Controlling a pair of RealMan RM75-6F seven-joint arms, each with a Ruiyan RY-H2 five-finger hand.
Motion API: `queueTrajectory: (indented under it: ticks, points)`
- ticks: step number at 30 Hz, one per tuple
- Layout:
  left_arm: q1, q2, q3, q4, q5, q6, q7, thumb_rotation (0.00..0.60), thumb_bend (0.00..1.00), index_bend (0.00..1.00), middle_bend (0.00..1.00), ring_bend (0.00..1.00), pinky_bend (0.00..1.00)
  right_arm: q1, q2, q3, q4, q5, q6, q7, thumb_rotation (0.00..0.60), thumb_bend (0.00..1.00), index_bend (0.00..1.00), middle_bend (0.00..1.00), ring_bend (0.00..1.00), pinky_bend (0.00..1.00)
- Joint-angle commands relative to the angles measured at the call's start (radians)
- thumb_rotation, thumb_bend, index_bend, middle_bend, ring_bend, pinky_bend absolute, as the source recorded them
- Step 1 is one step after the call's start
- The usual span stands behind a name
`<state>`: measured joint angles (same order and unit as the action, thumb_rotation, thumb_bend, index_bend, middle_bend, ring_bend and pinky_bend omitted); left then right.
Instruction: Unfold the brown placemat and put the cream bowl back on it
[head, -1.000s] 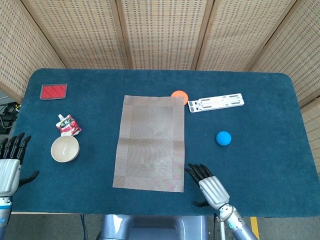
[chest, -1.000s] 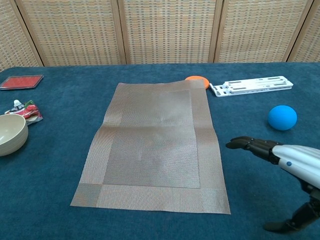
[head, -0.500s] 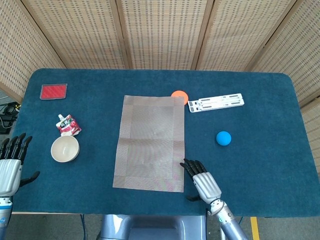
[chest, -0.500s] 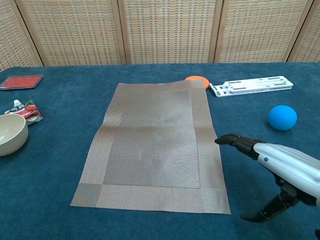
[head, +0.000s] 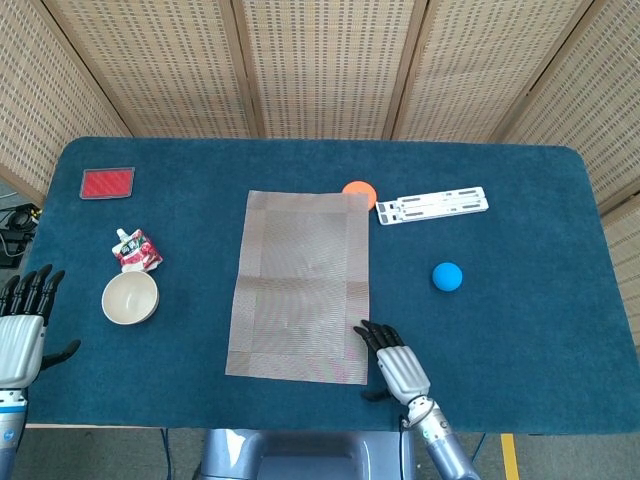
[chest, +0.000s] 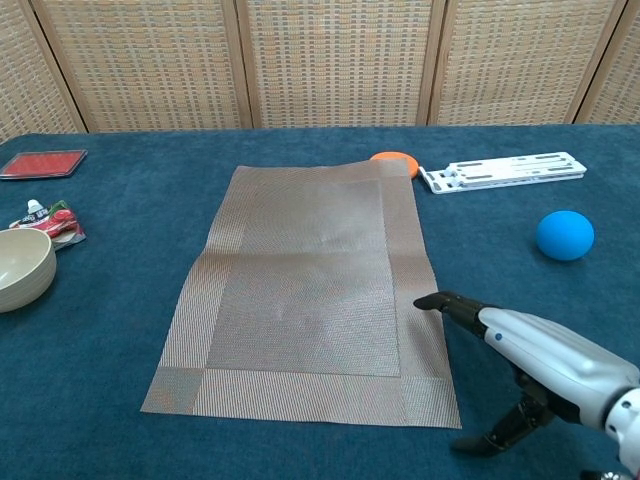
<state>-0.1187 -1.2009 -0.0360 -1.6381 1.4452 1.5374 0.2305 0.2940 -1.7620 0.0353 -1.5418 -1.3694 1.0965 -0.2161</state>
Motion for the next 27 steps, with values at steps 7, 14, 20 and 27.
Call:
queueTrajectory:
  ticks: [7, 14, 20, 27]
  points:
    - [0.0, -0.003, -0.006, 0.005, -0.004, -0.013, 0.0, 0.6, 0.0, 0.0, 0.0, 0.0, 0.0, 0.007, -0.055, 0.008, 0.07, -0.001, 0.02, 0.019, 0.6, 0.06, 0.02, 0.0, 0.0, 0.0]
    - [0.0, -0.004, -0.012, 0.007, -0.01, -0.022, -0.003, 0.6, 0.0, 0.0, 0.0, 0.0, 0.0, 0.011, -0.074, 0.007, 0.102, 0.005, 0.021, 0.019, 0.6, 0.06, 0.01, 0.0, 0.0, 0.0]
    - [0.0, -0.007, -0.013, 0.007, -0.012, -0.028, 0.003, 0.6, 0.0, 0.0, 0.0, 0.0, 0.0, 0.013, -0.107, 0.008, 0.145, -0.043, 0.07, 0.034, 0.6, 0.2, 0.01, 0.0, 0.0, 0.0]
    - [0.001, -0.008, -0.015, 0.006, -0.011, -0.031, -0.002, 0.6, 0.0, 0.0, 0.0, 0.0, 0.0, 0.002, -0.153, 0.003, 0.228, -0.154, 0.195, 0.161, 0.6, 0.38, 0.01, 0.0, 0.0, 0.0]
